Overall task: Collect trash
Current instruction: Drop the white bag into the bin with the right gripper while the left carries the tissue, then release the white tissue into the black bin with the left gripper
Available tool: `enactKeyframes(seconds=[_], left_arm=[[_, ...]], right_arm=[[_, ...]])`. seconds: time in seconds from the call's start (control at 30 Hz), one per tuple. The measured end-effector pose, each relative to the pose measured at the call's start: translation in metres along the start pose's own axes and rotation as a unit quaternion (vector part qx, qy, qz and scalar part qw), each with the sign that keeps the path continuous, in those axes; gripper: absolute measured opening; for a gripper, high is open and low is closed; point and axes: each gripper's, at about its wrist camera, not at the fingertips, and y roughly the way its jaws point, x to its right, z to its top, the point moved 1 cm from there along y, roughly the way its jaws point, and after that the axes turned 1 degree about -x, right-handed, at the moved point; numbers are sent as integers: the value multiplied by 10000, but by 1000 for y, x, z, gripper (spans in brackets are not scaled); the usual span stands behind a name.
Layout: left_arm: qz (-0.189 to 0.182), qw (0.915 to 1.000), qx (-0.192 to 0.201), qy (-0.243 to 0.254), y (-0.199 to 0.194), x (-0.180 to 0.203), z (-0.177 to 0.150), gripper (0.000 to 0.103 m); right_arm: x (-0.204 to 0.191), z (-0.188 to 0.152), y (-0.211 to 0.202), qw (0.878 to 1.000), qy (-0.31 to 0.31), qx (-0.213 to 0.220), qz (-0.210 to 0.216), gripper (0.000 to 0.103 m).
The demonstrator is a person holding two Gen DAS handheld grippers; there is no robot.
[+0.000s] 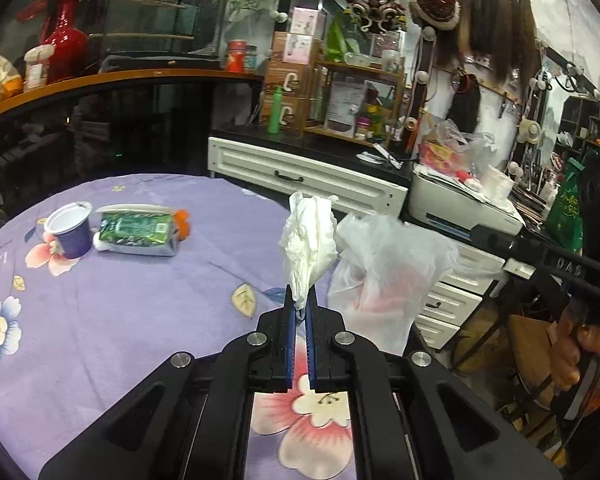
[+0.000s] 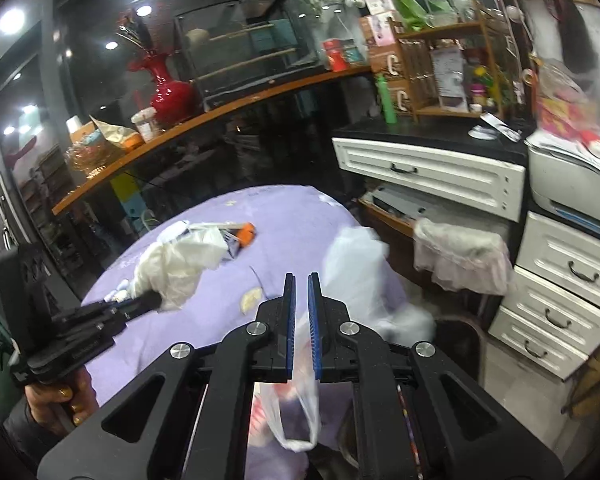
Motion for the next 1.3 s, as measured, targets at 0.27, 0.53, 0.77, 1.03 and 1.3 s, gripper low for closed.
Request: enactKeyframes(seconds=[0.27, 0.53, 0.77, 1.03, 1.3], left_arm=[[-156, 9998, 20, 119, 4, 23, 4, 5], [-484, 9979, -363, 222, 32, 47, -6, 5], [-903, 9905, -908, 506, 74, 90, -17, 5], [-1031, 9786, -1620, 735, 124, 122, -49, 5], [-1066, 9701, -2018, 829, 147, 140, -67, 8]], right_arm=[[40, -27, -5, 9979, 451, 25, -467, 61], [66, -49, -7, 9943, 597, -44, -878, 64], [82, -65, -14, 9907, 672, -106, -1175, 64], [106, -79, -26, 9862, 840, -127, -1419, 65], [125, -83, -35, 9821, 1073, -82, -1544, 65]])
